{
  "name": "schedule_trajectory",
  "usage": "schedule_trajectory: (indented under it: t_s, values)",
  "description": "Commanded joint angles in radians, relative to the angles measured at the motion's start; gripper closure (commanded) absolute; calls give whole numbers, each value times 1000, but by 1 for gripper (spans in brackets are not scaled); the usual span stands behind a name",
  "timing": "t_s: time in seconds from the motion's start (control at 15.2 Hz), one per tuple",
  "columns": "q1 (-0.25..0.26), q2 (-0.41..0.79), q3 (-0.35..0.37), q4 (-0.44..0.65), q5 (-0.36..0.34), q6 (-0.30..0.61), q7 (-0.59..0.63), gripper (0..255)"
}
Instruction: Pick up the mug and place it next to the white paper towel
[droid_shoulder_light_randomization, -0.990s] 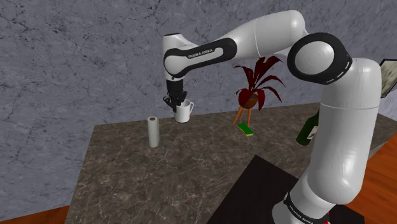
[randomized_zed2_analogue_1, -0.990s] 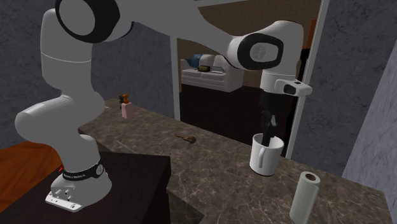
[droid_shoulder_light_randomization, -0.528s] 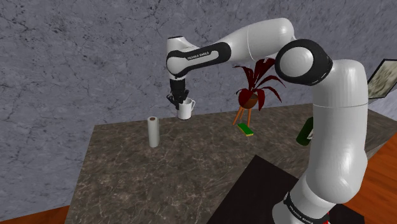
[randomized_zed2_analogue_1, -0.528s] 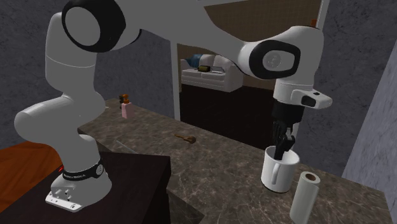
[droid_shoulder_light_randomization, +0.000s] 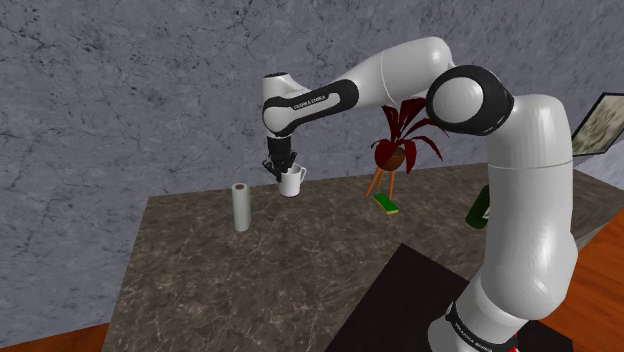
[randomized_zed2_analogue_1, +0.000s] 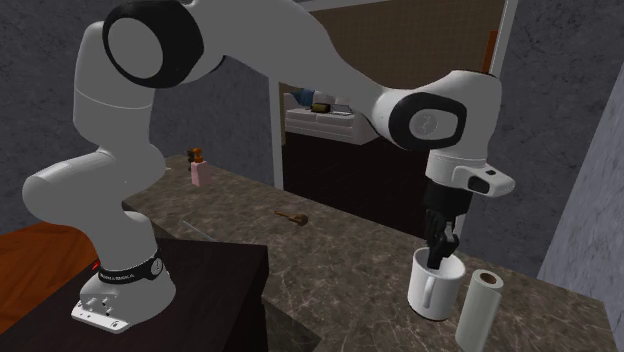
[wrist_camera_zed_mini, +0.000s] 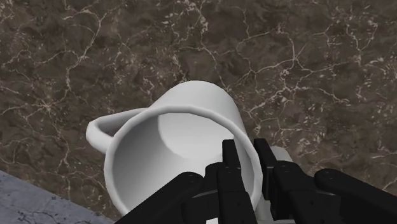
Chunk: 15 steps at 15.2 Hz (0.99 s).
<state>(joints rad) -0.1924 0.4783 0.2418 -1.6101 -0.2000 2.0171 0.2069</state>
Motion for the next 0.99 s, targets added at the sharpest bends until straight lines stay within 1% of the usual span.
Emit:
schedule_trajectory:
  t_s: [0.0, 0.92]
  values:
    - [3, 13, -1, -9, -5, 22, 6, 255]
    - [12, 107, -19, -59, -36, 163, 33, 255]
